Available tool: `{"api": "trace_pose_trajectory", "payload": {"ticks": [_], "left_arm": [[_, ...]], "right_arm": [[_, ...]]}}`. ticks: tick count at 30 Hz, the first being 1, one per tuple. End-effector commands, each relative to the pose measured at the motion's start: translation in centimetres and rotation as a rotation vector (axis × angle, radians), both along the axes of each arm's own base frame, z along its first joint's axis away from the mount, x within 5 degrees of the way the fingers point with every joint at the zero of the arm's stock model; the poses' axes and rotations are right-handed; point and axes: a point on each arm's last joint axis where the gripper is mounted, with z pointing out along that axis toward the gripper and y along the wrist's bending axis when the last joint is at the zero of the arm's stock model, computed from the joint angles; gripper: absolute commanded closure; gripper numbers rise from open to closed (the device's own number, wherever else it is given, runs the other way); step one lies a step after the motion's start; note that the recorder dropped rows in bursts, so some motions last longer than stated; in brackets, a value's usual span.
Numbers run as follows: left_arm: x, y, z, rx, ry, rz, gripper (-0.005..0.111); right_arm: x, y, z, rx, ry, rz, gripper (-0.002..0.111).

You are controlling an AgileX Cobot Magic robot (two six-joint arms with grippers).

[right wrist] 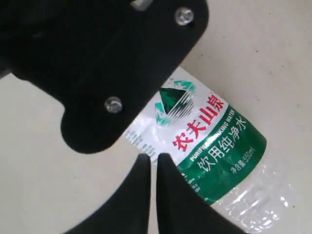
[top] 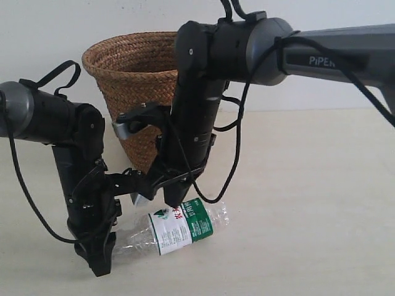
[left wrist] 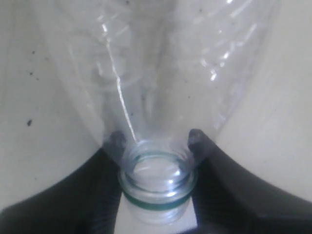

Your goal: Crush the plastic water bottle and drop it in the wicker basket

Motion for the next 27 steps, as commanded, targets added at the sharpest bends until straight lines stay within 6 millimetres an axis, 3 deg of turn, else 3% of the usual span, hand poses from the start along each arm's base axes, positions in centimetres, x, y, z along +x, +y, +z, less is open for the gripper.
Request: {"api": "trace_pose_trajectory", "payload": {"ticks": [1,4,9,19,27], "left_arm": [[-0.2,0.0,0.0,0.005,0.003,-0.012,0.103],[-0.2,0.0,0.0,0.002,0.003,-0.025,0.103],[-0.2,0.0,0.0,0.002,0.003,-0.025,0.103],[-0.2,0.0,0.0,0.0,0.003,-0.026,0.103],[-0.2,0.0,0.0,0.0,0.003,-0.026,0.103]], "right_arm": [[0.4,-0.6,0.0,-0.067,-0.093,0.139,0.108],[0.4,-0.8,-0.2,-0.08,-0.14,0.318,0.108],[0.4,-0.7,-0.7,-0.083,-0.147,0.4,0.108],[0.6,0.0,-3.8,-0.078,-0.05,0.349,0.108],[1.2,0.9,-4.1,0.005,-0.105,0.302,0.108]]}}
